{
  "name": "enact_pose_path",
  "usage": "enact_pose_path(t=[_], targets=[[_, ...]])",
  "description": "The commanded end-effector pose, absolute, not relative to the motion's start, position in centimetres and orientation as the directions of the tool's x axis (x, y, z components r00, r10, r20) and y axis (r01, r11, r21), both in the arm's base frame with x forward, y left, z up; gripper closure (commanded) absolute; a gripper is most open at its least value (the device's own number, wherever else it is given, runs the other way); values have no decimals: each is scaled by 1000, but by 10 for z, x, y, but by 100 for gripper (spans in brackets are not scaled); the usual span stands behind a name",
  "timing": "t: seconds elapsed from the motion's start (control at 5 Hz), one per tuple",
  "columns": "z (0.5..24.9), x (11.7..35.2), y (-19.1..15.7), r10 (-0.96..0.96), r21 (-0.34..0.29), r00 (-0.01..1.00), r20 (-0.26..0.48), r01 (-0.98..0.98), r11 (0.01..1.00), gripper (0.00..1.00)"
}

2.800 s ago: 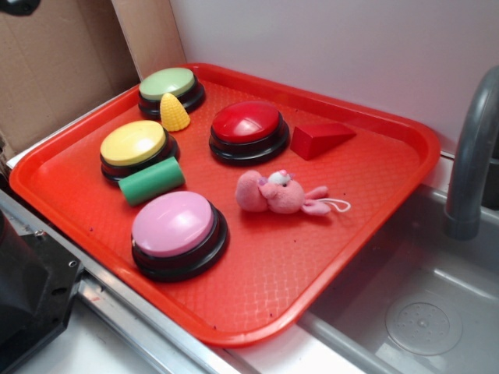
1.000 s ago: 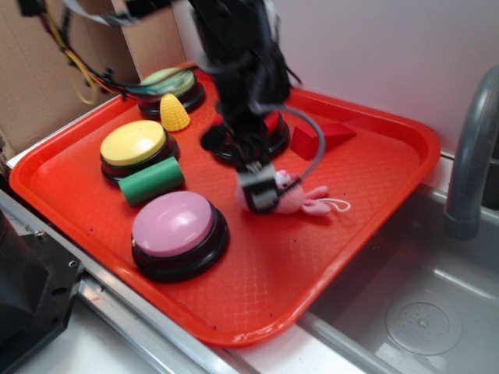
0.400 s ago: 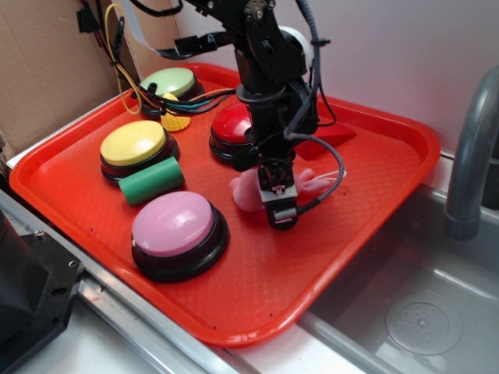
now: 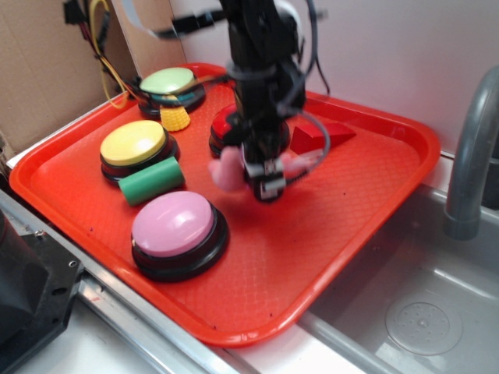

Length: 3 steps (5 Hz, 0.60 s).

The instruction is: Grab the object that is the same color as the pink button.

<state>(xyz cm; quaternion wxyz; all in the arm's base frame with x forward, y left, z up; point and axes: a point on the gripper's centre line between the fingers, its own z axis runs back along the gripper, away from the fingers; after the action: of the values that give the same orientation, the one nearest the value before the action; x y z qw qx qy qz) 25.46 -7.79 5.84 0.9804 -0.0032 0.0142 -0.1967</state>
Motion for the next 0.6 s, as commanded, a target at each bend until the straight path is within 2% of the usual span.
enact_pose_path(t=[0.0, 0.2, 0.4], targets=[[162, 248, -34, 10, -113, 998, 67, -2, 994, 100], [190, 240, -8, 125, -132, 984, 125, -109, 985, 100], [208, 225, 7, 181, -113, 954, 238, -158, 981, 100]])
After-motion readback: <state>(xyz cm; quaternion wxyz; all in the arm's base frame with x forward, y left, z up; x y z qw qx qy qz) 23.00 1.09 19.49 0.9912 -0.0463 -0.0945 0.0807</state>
